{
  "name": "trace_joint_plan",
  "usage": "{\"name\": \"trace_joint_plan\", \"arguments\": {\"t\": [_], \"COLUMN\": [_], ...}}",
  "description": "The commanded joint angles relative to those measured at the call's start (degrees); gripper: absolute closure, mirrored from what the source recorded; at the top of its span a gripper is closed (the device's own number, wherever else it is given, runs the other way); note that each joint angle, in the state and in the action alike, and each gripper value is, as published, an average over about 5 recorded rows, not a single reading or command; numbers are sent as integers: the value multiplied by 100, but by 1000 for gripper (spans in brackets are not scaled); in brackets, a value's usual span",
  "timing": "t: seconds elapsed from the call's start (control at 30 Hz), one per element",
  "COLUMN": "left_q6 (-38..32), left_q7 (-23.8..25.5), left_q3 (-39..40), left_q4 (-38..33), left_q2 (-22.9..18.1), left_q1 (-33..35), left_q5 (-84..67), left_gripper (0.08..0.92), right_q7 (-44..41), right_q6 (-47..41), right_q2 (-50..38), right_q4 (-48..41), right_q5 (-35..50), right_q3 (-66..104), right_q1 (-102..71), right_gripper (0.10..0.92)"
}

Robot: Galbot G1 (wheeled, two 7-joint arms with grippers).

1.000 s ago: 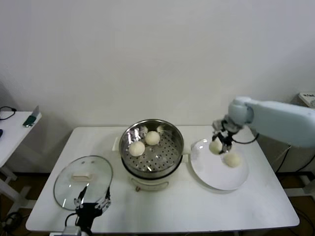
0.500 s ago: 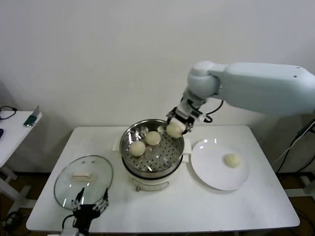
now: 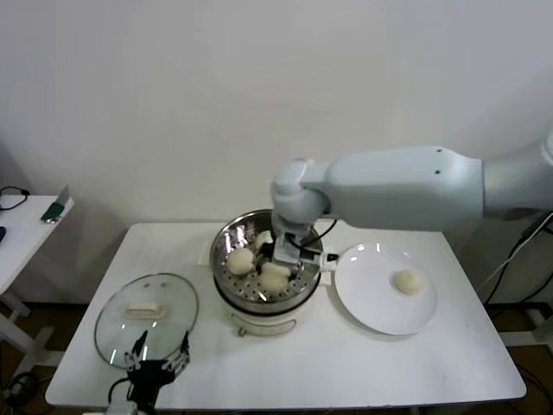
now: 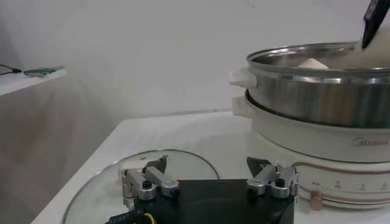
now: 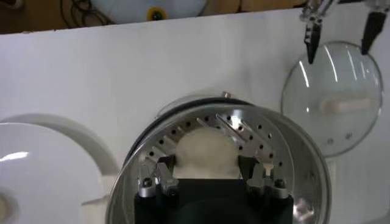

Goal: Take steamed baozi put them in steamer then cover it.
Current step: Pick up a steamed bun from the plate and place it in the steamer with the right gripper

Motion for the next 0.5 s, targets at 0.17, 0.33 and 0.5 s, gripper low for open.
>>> {"name": "trace_joint_plan", "arguments": {"t": [0.17, 0.33, 0.5], "left_q6": [-7, -12, -22], "left_q7": [0, 0, -3], "left_q3": [18, 9, 8], "left_q4": [-4, -19, -18], "left_q2": [-8, -3, -7], "left_q1": [8, 16, 17], "left_q5": [-3, -15, -19], "left_gripper": [177, 177, 177], "right_q7": [230, 229, 413], "right_q6": [65, 86, 97], "right_q2": [340, 379, 390], "right_q4": [-314, -414, -460], "right_q5": [-882, -901, -935], "right_q3": [-23, -47, -23], "right_q1": [-607, -661, -659], "right_gripper": [338, 338, 302]}}
